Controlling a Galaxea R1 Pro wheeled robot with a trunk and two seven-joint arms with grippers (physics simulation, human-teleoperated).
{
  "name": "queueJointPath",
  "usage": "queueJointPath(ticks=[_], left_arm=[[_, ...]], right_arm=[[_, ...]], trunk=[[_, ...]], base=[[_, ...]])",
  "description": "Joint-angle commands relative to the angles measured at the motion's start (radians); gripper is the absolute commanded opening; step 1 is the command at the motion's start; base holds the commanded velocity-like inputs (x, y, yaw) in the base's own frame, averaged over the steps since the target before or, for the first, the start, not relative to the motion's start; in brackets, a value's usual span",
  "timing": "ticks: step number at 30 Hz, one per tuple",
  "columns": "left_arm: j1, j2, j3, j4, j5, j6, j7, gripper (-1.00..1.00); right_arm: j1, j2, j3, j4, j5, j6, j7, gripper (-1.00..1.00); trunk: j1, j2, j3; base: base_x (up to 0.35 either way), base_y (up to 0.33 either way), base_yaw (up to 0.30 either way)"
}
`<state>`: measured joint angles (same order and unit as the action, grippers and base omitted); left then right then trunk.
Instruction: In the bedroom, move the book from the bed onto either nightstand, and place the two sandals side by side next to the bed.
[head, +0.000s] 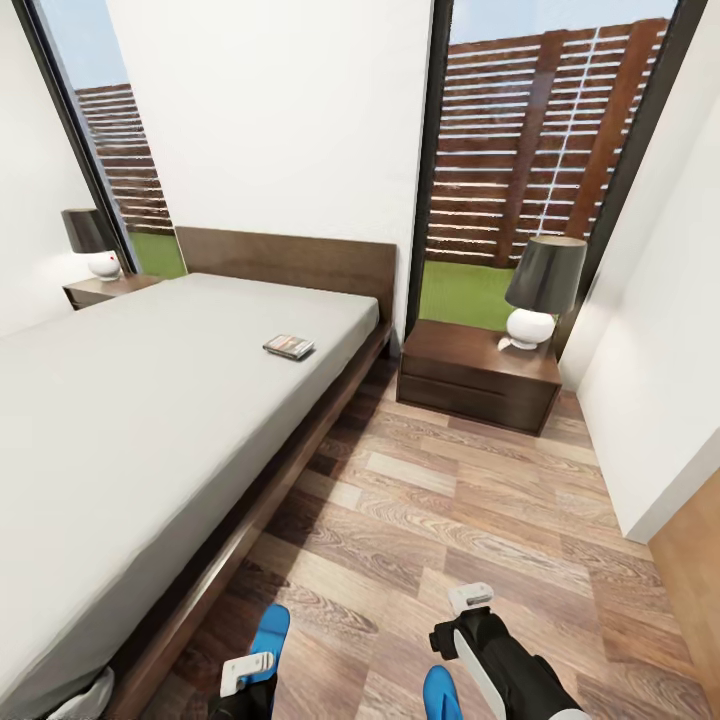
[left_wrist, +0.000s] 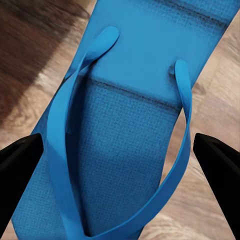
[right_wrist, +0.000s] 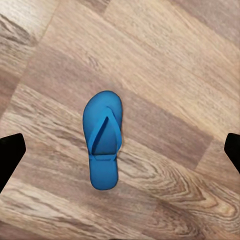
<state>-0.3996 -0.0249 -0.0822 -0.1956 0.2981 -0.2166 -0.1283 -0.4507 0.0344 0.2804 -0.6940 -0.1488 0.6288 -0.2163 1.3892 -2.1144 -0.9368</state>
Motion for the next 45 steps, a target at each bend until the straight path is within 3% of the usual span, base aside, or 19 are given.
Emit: queueJointPath(ticks=[1,45], left_arm=[[-0.001,0.0,-0.008,0.001,0.01,-0.004,-0.001,-1.0],[-0.001,0.0,-0.008,0.002,0.01,-0.004,-0.001,-1.0]], right_arm=[[-0.001,-0.001,0.004,-0.001,-0.011,0.003,-0.009,1.0],[-0.001,-0.001,0.005,-0.001,-0.014,0.003,-0.009,1.0]], trunk=[[0.004,-0.008,-0.004],[0.172,-0.316,-0.142]], base=[[0.0,0.0,0.0],[0.0,0.0,0.0]])
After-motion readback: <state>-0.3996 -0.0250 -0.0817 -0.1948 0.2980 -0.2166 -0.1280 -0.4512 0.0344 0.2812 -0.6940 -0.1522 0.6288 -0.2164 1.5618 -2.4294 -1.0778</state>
